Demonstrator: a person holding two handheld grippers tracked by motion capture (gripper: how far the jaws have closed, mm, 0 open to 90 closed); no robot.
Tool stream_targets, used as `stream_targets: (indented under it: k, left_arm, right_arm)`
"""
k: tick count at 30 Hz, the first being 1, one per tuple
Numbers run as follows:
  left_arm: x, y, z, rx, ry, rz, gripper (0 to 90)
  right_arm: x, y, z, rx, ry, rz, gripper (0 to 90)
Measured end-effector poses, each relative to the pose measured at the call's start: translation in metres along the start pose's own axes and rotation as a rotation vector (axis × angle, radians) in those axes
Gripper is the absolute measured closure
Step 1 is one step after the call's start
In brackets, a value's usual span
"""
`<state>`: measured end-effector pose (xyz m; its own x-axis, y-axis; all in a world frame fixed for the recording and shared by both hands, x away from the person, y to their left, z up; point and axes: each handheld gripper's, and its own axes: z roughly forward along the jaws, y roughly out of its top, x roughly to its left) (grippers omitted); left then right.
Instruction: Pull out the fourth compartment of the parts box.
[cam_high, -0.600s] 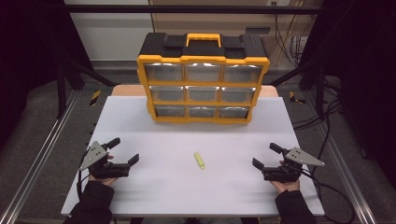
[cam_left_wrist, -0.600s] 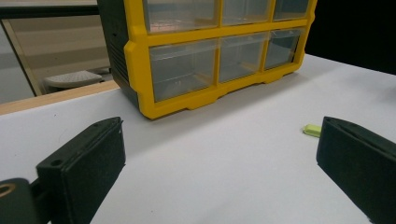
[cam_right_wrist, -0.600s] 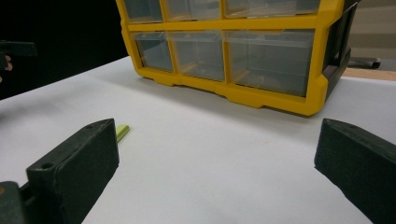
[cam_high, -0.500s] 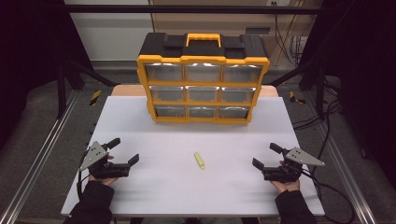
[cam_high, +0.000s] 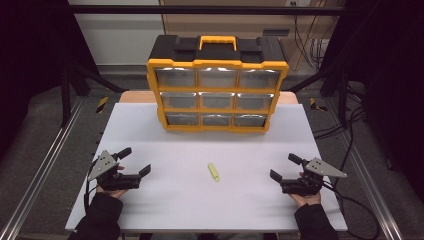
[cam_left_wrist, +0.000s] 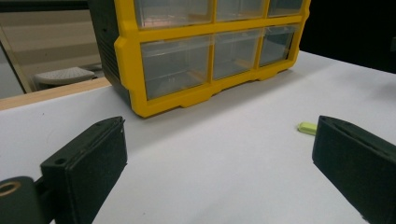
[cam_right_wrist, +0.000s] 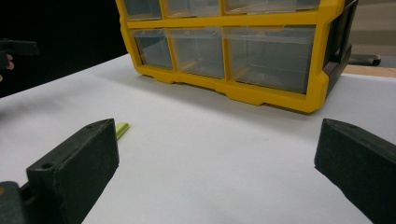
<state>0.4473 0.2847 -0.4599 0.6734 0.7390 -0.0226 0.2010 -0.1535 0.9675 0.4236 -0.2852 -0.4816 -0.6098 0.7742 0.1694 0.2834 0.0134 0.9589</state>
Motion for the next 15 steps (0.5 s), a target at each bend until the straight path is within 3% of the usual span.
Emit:
stream_targets:
  k: [15]
  left_arm:
    - [-0.006, 0.02, 0.007, -0.02, -0.016, 0.041, 3.6]
  right_arm:
    - [0.0, 0.0, 0.002, 0.007, 0.0, -0.003, 0.4]
